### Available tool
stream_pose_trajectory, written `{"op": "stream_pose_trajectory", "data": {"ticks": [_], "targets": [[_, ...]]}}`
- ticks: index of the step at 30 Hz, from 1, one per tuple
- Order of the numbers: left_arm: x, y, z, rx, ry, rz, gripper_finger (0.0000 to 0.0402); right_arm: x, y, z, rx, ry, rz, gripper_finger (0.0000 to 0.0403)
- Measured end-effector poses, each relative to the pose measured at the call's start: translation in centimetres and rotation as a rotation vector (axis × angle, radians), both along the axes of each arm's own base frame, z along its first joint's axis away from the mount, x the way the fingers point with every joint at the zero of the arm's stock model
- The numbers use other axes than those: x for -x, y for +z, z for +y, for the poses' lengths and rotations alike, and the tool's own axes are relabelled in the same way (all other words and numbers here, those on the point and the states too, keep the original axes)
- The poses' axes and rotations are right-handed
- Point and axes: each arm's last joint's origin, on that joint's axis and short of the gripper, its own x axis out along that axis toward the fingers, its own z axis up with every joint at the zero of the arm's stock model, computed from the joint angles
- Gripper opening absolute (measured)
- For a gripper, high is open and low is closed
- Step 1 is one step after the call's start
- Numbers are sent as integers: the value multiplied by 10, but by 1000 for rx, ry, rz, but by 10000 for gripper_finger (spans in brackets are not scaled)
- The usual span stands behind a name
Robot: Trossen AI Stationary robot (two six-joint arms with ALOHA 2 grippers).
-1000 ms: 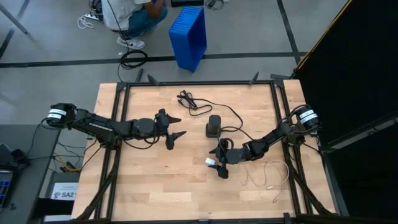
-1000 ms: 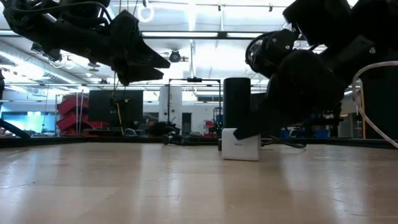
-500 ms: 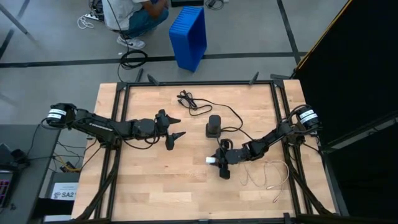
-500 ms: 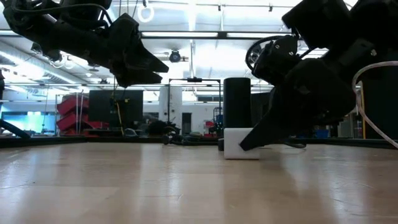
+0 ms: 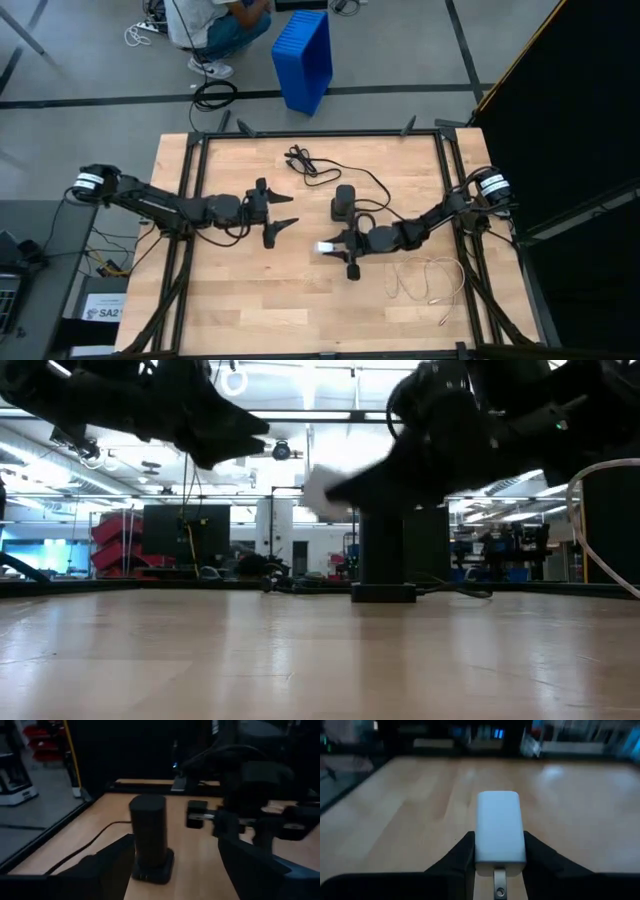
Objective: Insert USB
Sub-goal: Insert the pink USB cable into the white charger adapter
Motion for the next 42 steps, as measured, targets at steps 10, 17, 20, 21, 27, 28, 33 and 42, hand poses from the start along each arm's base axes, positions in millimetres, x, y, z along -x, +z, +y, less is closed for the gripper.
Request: {"op": "stream_pose_trajectory", "data": {"ticks": [10, 17, 20, 21, 27, 28, 33, 42], "targets": [[-1, 5, -7, 22, -93, -64, 255, -7, 28, -26, 74, 33, -286, 85], [-14, -6, -11, 19, -142, -96, 255, -9, 30, -37, 63, 70, -305, 85], [-19, -12, -11, 18, -139, -104, 255, -9, 30, -37, 63, 76, -305, 85], [-21, -13, -11, 18, -138, -108, 255, -9, 30, -37, 64, 77, -305, 85], [-35, -17, -14, 0, -152, -102, 256, -9, 29, -40, 71, 73, -306, 85], [-39, -17, -14, -4, -146, -100, 256, -10, 30, -41, 72, 69, -308, 85], [-51, -21, -16, -10, -170, -78, 256, -10, 30, -40, 71, 73, -308, 85], [-55, -21, -17, -38, -175, -73, 255, -10, 25, -42, 77, 70, -251, 85]]}}
